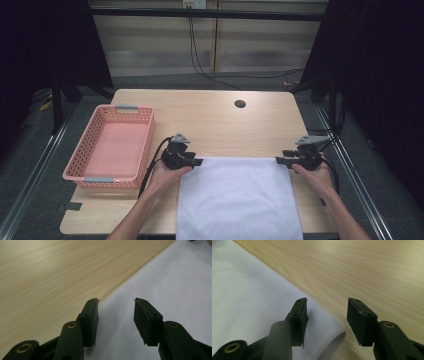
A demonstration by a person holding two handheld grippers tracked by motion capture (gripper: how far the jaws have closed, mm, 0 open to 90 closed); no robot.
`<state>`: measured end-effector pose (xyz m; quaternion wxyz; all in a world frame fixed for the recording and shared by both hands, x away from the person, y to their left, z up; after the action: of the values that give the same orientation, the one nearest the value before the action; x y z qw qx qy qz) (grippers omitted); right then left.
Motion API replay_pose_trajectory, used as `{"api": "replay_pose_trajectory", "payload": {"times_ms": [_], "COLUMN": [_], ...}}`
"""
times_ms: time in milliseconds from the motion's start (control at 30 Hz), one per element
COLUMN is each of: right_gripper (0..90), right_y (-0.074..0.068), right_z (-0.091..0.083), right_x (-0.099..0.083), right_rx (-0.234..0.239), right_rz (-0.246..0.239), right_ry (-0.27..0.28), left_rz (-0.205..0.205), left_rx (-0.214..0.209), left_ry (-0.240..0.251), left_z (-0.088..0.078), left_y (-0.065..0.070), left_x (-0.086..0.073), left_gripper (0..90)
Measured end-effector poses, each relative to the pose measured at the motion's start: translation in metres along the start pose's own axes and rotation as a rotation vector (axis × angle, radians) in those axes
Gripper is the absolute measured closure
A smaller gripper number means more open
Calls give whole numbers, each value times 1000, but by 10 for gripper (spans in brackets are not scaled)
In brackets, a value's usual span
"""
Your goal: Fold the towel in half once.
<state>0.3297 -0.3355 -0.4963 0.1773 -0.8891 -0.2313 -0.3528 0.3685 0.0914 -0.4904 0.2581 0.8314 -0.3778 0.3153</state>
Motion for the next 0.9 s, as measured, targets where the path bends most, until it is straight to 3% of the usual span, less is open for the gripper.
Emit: {"api": "replay_pose_trajectory", "payload": {"times_ms": [33,67,100,167,267,333,500,567,633,700,733,767,900], "right_gripper": [500,483,484,492,511,539,670,700,735,778,797,821,839], "right_y": [2,3,3,3,1,1,5,6,4,3,3,2,1], "right_z": [3,5,7,10,12,11,5,3,2,3,2,2,-1], "right_x": [-1,-3,-4,-5,-6,-6,-11,-13,-14,-14,-14,-14,-13], "right_rx": [6,-9,-7,-4,4,15,64,77,76,94,100,113,120], "right_rz": [-2,-7,-7,-10,-20,-15,14,18,17,7,14,18,24], "right_ry": [-7,-16,-25,-40,-50,-52,-53,-55,-60,-62,-67,-68,-58], "left_rz": [-40,-45,-22,-38,-22,-41,-65,-44,-65,-58,-50,-44,-48], "left_rx": [-14,-4,14,11,33,40,51,57,26,20,-11,-25,-31], "left_ry": [-14,-27,-38,-34,-35,-11,-23,-44,-32,-30,-40,-51,-45], "left_z": [1,1,1,1,1,-1,-4,-4,-5,-7,-8,-8,-10], "left_y": [-4,-5,-5,-8,-11,-15,-21,-22,-23,-24,-22,-21,-18], "left_x": [-1,-3,-5,-8,-10,-11,-17,-19,-21,-24,-25,-25,-22], "left_gripper": [535,511,508,495,474,442,431,436,480,531,581,717,813]}}
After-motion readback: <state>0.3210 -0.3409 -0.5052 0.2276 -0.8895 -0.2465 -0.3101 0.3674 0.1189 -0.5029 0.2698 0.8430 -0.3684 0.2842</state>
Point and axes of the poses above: each handheld gripper's, and its own axes: z roughly forward along the jaws, x roughly out of its top, y roughly to its right, the point moved 1 cm from there along z, roughly forward along the jaws, and after that the axes turned 2 degrees about z, right-handed, at the moved point
